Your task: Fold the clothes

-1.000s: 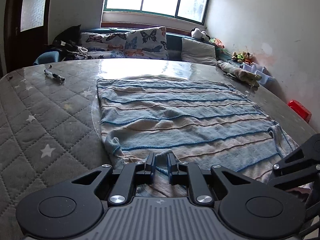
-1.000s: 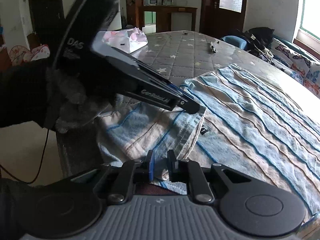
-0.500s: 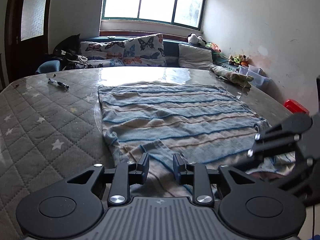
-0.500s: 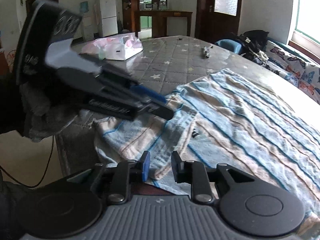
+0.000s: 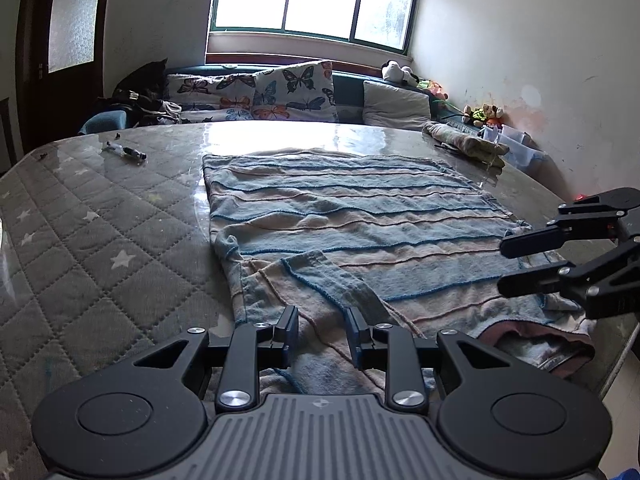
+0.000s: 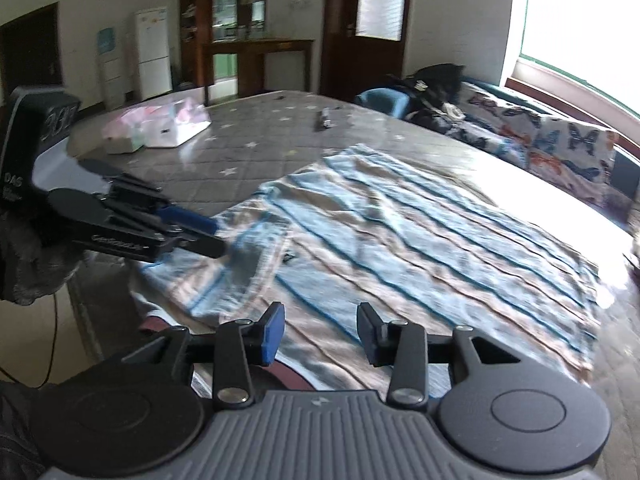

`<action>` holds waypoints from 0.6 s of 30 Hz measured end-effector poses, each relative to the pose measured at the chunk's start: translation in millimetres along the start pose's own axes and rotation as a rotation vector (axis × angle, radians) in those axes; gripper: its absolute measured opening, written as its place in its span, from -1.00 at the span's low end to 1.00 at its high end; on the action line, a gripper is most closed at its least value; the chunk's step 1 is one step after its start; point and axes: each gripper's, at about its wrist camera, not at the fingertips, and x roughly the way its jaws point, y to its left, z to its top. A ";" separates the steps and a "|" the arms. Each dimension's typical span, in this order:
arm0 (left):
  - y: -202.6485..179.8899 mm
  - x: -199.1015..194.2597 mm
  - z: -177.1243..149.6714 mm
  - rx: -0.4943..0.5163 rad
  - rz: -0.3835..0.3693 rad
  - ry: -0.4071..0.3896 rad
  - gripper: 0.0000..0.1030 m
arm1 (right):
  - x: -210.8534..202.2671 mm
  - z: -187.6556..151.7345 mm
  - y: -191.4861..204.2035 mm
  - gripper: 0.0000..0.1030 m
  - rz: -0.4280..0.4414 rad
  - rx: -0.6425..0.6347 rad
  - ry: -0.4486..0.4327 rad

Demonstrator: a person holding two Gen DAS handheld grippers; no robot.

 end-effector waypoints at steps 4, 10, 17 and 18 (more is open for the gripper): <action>-3.3 -5.6 1.5 0.007 0.001 -0.014 -0.44 | -12.6 -9.3 -9.1 -0.17 -0.042 0.042 -0.018; -11.9 -15.2 5.4 0.022 0.007 -0.051 -0.12 | -29.5 -26.0 -21.6 0.20 -0.106 0.124 -0.049; -20.1 -19.1 8.2 0.027 0.006 -0.079 0.16 | -42.4 -40.1 -27.4 0.28 -0.173 0.192 -0.075; -21.2 -19.8 8.5 0.029 0.006 -0.082 0.23 | -44.5 -41.1 -27.8 0.37 -0.183 0.199 -0.081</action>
